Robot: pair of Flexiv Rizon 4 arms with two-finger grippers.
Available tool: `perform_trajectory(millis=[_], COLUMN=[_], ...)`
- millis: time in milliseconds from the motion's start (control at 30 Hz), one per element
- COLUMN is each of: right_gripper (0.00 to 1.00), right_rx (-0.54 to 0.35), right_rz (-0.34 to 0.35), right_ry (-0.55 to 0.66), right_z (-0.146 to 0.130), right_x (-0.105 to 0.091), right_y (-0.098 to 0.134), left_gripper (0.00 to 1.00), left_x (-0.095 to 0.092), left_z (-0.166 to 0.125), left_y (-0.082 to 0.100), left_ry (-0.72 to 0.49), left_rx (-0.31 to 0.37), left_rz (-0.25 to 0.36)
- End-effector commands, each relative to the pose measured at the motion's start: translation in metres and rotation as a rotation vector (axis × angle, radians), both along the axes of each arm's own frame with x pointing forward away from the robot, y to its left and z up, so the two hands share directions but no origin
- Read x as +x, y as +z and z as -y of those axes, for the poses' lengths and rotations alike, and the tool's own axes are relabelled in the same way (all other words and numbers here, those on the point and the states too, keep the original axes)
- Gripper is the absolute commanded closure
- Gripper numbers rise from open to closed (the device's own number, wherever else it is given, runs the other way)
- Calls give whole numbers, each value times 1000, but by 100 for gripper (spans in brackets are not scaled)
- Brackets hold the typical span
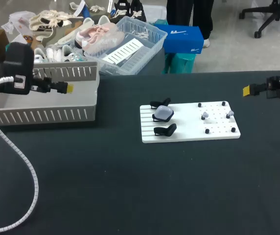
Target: Pick up each earbud case from the left stands, insert the matching earbuds, close the lid, and place the case in the box.
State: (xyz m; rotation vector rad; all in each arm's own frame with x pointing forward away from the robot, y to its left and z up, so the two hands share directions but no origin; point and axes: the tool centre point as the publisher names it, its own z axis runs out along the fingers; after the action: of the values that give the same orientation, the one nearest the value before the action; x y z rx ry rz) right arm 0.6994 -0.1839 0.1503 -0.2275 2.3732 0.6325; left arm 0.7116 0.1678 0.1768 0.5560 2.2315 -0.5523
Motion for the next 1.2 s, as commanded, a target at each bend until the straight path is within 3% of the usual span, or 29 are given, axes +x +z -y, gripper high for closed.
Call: perform_trajectory(millis=[33,200,633,767,867,1200], right_gripper=[0,0,0,0,0,0], right_rx=[1,1,1,1,1,1], right_rz=[0,0,0,0,0,0], right_ry=[2,2,2,2,2,2], right_z=[0,0,0,0,0,0], right_x=[1,1,1,1,1,1], right_y=[-1,-1,-1,-1,-1,-1], left_gripper=[0,0,0,0,0,0], left_x=[3,0,-7,-18,-19,-5], left_z=[-1,10,62,81,95,145], left_y=[4,4,-24,-32,-36,-49], left_ry=[-397,-624,-918,-1067,-1111,-1016], left_rx=[-26,-18,118,132,133,123], left_rz=[191,329,458,435,429,378])
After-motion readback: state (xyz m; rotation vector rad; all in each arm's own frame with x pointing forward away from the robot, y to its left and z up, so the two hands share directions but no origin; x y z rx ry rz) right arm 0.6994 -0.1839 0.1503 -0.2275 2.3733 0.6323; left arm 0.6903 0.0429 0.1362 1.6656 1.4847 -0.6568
